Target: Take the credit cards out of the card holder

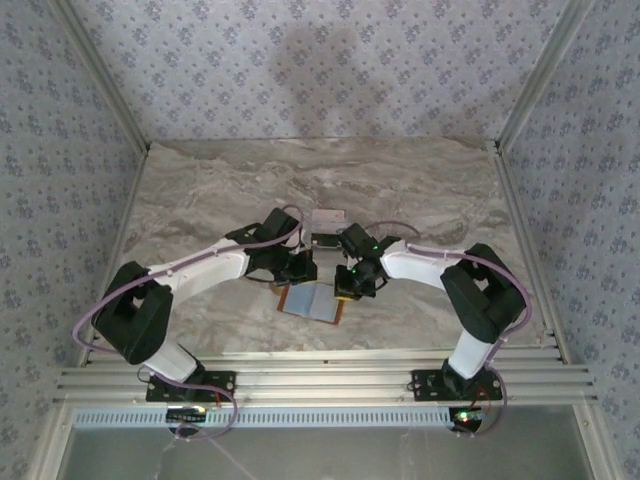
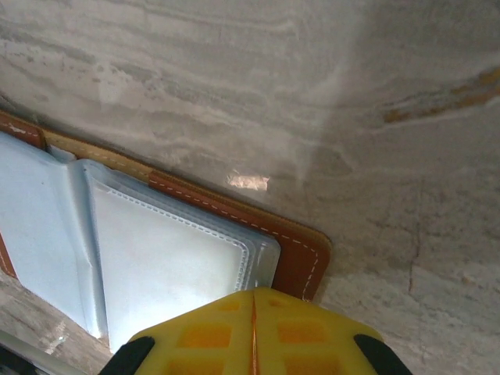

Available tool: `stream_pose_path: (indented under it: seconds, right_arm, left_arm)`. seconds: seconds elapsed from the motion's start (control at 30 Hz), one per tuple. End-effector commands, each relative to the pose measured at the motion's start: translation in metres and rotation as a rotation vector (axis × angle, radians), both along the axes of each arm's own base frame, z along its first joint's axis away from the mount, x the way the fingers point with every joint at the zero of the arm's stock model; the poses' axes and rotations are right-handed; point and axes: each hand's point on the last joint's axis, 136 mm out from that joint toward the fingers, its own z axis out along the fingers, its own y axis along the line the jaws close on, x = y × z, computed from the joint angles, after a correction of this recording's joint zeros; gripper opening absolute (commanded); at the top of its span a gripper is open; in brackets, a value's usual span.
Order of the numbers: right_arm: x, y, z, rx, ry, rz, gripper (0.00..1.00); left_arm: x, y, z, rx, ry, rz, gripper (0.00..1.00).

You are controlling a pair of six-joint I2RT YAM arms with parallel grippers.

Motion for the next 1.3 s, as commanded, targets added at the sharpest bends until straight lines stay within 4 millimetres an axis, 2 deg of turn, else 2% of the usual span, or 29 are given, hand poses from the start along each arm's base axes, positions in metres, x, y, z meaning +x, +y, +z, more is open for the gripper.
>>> stream_pose_path:
  seconds: [0.0,0.13,0.3,0.43,0.6,0.8,0.9,1.0,1.27]
  right_arm:
    - [-0.004,-0.004,0.005,-0.004,-0.005,-0.035,0.09]
    - [0.000,-0.009,0.010,-0.006,-0.024,-0.048,0.09]
    - [0.006,-0.015,0.010,-0.010,-0.028,-0.061,0.09]
    - [0.009,-0.020,0.002,-0.023,-0.017,-0.067,0.09]
    - [0.008,-0.016,-0.007,-0.003,0.001,-0.051,0.09]
    - [0.002,-0.019,-0.018,-0.026,0.027,-0.056,0.09]
    - [0.001,-0.021,-0.019,-0.031,0.030,-0.060,0.09]
    - [0.001,-0.022,-0.017,-0.034,0.026,-0.060,0.09]
    - [0.000,-0.023,-0.016,-0.040,0.026,-0.055,0.09]
  left_arm:
    - [-0.012,-0.012,-0.008,-0.018,0.056,-0.035,0.04]
    - [-0.020,-0.020,-0.021,0.002,0.102,-0.055,0.04]
    - [-0.023,-0.030,-0.030,0.015,0.142,-0.063,0.04]
    - [-0.026,-0.034,-0.038,0.031,0.173,-0.072,0.03]
    - [-0.033,-0.042,-0.043,0.030,0.194,-0.102,0.03]
    - [-0.041,-0.045,-0.053,0.054,0.227,-0.129,0.03]
    - [-0.044,-0.040,-0.061,0.090,0.244,-0.140,0.04]
    - [-0.043,-0.026,-0.067,0.180,0.228,-0.141,0.03]
    - [-0.034,-0.007,-0.069,0.298,0.165,-0.130,0.03]
